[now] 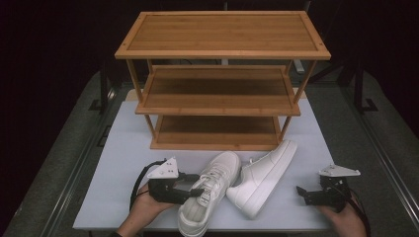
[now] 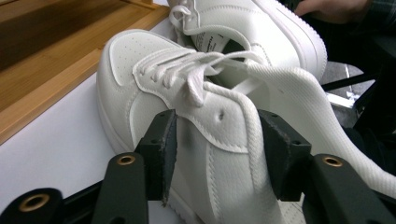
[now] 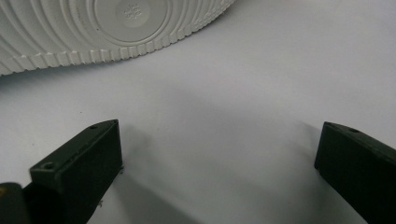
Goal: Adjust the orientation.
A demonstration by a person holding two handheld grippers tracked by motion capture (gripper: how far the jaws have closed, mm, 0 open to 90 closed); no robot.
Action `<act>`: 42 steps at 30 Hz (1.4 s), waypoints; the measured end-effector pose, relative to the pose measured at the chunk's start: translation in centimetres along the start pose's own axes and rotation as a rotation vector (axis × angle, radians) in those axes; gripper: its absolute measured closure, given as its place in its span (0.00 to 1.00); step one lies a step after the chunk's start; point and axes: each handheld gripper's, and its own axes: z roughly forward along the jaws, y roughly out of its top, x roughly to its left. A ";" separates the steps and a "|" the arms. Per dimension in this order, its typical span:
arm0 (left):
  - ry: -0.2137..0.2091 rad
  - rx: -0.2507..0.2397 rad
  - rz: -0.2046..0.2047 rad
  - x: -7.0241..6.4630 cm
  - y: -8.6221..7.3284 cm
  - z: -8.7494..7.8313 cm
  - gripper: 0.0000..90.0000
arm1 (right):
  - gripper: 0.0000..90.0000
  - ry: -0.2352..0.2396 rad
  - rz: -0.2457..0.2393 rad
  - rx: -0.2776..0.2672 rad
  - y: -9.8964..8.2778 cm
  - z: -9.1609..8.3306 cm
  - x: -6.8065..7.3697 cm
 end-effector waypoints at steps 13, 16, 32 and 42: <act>0.089 0.025 0.018 -0.2 0.5 -0.7 0.88 | 0.00 0.000 0.000 0.000 0.0 0.0 0.0; 0.140 0.029 0.019 -0.2 0.6 -1.0 0.92 | 0.00 0.000 0.000 0.000 0.0 0.0 0.0; 0.222 -0.071 -0.057 1.6 -0.6 -5.9 0.94 | 0.00 0.002 0.001 -0.001 0.0 0.0 0.0; 0.319 -0.100 -0.153 3.0 -3.3 -8.8 0.94 | 0.00 0.002 0.002 -0.001 0.0 0.0 0.0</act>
